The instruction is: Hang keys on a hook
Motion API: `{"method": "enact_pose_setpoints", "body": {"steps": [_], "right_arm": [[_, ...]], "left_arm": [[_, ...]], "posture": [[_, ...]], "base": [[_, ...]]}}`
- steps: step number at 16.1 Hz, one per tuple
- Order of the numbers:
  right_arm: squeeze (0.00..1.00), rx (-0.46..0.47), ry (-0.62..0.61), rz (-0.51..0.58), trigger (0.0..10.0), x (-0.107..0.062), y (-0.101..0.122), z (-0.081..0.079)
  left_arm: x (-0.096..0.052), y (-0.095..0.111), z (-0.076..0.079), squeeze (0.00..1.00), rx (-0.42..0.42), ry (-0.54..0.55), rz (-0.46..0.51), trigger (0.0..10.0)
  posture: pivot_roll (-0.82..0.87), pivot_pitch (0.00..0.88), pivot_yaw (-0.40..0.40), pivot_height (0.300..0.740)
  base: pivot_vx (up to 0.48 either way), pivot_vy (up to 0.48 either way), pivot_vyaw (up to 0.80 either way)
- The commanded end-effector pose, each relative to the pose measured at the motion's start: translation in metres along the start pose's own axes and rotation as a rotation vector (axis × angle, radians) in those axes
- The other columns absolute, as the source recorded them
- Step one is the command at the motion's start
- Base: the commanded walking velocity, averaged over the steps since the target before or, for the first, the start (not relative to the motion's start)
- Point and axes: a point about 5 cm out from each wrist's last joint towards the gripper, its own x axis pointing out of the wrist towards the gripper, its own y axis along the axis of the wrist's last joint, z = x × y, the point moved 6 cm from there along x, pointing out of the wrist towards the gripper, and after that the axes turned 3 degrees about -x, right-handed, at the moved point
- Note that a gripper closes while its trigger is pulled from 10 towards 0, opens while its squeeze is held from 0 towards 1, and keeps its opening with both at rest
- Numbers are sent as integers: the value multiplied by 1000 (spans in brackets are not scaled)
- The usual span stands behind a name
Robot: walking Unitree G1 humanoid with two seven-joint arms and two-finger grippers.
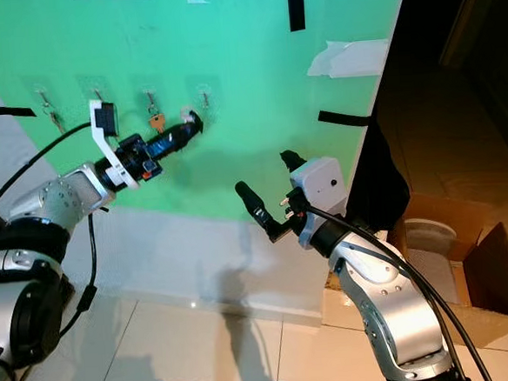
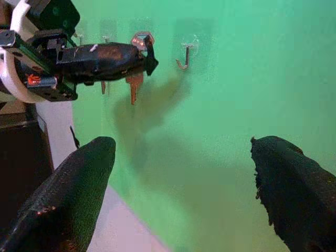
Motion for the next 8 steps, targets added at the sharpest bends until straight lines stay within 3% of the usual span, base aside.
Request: {"method": "enact_pose_setpoints", "body": {"steps": [1,8], "right_arm": [[0,4,11,16,10000,-1,7,-1],[0,3,12,8,10000,-3,7,0]], "left_arm": [[2,4,1,0,21,3,-5,10000],[7,5,-6,0,32,49,12,10000]], "posture": [[-200,0,87,740],[-210,0,96,740]], "base": [[0,0,0],[0,0,0]]}}
